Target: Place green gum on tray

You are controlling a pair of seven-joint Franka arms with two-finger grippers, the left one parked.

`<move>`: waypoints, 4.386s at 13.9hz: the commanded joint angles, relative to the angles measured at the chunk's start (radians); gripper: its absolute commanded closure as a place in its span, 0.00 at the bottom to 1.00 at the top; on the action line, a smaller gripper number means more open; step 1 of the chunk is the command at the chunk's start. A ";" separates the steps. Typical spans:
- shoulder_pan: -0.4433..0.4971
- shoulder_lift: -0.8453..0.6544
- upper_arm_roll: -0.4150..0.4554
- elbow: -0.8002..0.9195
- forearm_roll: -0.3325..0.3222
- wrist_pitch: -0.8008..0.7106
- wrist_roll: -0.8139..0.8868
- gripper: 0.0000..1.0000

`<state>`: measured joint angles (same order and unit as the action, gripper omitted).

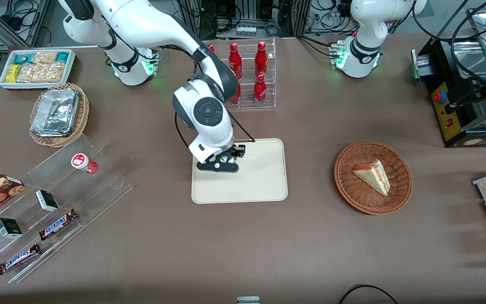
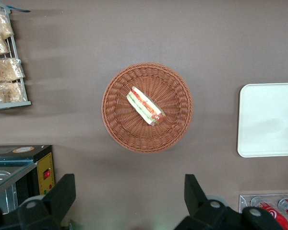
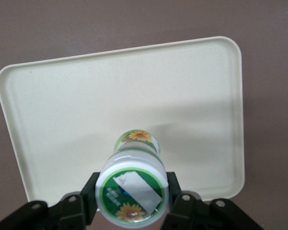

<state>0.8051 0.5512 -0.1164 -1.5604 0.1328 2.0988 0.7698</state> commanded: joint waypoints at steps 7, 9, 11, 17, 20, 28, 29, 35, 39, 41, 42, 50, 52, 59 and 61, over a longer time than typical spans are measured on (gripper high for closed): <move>0.031 0.131 -0.012 0.043 0.018 0.108 0.060 1.00; 0.032 0.145 -0.012 0.043 0.019 0.116 0.060 1.00; 0.031 0.157 -0.012 0.043 0.018 0.122 0.059 0.98; 0.040 0.182 -0.012 0.043 0.014 0.162 0.051 0.00; 0.042 0.177 -0.012 0.043 0.013 0.162 0.042 0.00; 0.023 0.083 -0.019 0.039 -0.048 0.044 -0.078 0.00; 0.022 0.057 -0.022 0.039 -0.048 0.011 -0.102 0.00; -0.069 -0.103 -0.020 0.040 -0.038 -0.215 -0.253 0.00; -0.141 -0.189 -0.020 0.042 -0.036 -0.353 -0.391 0.00; -0.168 -0.215 -0.022 0.043 -0.044 -0.413 -0.429 0.00; -0.182 -0.223 -0.022 0.045 -0.048 -0.439 -0.460 0.00; -0.456 -0.364 -0.009 -0.026 -0.041 -0.496 -0.724 0.00; -0.535 -0.413 0.012 -0.078 -0.041 -0.496 -0.728 0.00; -0.783 -0.525 0.103 -0.135 -0.048 -0.569 -0.797 0.00; -0.811 -0.543 0.103 -0.133 -0.065 -0.598 -0.797 0.00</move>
<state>0.0235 0.0496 -0.0298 -1.6672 0.0928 1.5270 -0.0226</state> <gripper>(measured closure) 0.000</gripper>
